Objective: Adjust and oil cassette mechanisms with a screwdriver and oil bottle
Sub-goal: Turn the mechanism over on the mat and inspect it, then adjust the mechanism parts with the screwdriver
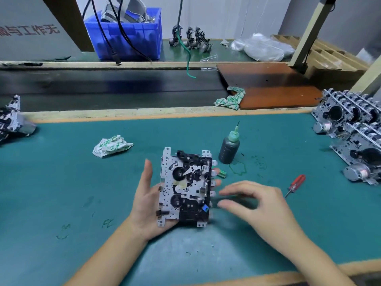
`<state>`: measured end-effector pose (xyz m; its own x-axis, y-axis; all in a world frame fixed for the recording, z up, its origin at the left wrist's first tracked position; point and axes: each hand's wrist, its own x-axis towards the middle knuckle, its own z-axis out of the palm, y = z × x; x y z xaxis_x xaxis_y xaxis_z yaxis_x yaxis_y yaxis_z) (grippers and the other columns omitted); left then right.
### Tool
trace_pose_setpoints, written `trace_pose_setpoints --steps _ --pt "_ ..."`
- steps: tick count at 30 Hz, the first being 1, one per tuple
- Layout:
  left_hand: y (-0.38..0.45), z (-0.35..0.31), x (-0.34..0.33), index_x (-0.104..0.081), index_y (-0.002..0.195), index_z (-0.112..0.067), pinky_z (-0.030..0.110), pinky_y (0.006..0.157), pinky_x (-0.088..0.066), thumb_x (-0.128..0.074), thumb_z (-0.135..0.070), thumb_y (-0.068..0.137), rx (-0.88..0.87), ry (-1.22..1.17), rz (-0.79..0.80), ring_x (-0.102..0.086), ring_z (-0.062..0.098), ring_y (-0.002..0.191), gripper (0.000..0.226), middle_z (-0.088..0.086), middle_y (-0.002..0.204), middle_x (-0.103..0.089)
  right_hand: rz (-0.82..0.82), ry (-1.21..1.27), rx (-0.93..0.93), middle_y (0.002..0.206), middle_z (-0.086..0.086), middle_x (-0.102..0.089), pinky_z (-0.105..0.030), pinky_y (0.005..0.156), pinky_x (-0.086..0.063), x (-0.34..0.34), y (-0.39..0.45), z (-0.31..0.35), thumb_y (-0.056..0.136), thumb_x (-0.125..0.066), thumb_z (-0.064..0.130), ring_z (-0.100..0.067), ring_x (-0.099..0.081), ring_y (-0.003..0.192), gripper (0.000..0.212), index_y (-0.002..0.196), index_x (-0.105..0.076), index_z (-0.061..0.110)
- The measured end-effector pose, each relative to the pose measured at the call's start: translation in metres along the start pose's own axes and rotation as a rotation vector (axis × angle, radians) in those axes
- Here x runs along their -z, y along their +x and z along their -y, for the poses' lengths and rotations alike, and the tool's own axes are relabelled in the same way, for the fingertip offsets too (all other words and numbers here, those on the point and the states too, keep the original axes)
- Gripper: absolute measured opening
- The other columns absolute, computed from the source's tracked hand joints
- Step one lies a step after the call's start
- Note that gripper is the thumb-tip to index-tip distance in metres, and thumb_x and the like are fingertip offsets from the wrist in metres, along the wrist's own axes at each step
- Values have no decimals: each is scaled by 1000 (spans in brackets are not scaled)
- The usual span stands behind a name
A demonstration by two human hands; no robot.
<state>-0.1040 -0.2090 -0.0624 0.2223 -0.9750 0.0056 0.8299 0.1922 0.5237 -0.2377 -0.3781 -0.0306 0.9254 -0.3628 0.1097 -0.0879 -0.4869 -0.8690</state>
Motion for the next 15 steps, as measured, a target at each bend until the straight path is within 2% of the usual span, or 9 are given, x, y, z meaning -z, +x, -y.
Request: trace_pose_setpoints --steps 1,3,5,6,8,11,13,15 --pt "1 1 3 -40 141 0 52 113 -25 -69 -63 72 0 -5 -18 -39 40 133 98 29 145 -35 -63 -126 86 81 22 -70 -15 77 -47 12 -1 -5 70 -71 48 2 -64 81 15 76 -73 35" --pt "2 2 5 -43 139 1 53 113 -25 -67 -62 75 -3 -10 -42 -36 43 134 93 30 145 -35 -67 -390 217 87 24 -67 -21 79 -46 38 -4 -16 81 -73 25 0 -60 86 7 85 -71 30" --pt "4 2 6 -43 138 2 56 111 -27 -67 -61 75 -7 -34 -77 -34 45 134 93 29 145 -35 15 -649 275 92 22 -64 -22 76 -45 64 -8 -25 73 -72 -1 -2 -55 92 31 87 -68 27" --pt "5 2 6 -44 138 3 57 110 -28 -66 -61 75 0 -39 -90 -34 46 134 92 30 145 -36 51 -746 275 91 20 -63 -20 71 -44 75 -9 -28 66 -73 -8 -4 -54 92 39 87 -68 25" --pt "6 2 7 -44 137 3 58 110 -28 -64 -62 75 25 -33 -104 -34 46 134 92 29 145 -37 100 -911 270 86 17 -63 -21 68 -44 88 -10 -32 55 -80 -5 -10 -57 87 44 84 -66 25" --pt "7 3 10 -43 138 4 58 111 -27 -60 -65 77 41 -63 -135 -34 46 134 94 30 144 -36 179 -1024 249 79 15 -60 -28 66 -50 91 -7 -39 52 -88 15 -15 -63 78 38 80 -65 27" --pt "7 3 12 -44 136 5 57 110 -29 -55 -66 79 31 -73 -174 -37 47 132 91 31 143 -38 235 -1028 249 77 15 -58 -22 66 -45 90 -1 -44 61 -86 21 -13 -61 76 29 77 -63 28" --pt "8 2 13 -47 134 5 57 108 -33 -55 -65 79 12 -84 -216 -40 48 129 89 32 141 -40 274 -1020 234 80 19 -54 -19 70 -38 88 10 -47 78 -75 25 -4 -54 79 22 78 -55 35"
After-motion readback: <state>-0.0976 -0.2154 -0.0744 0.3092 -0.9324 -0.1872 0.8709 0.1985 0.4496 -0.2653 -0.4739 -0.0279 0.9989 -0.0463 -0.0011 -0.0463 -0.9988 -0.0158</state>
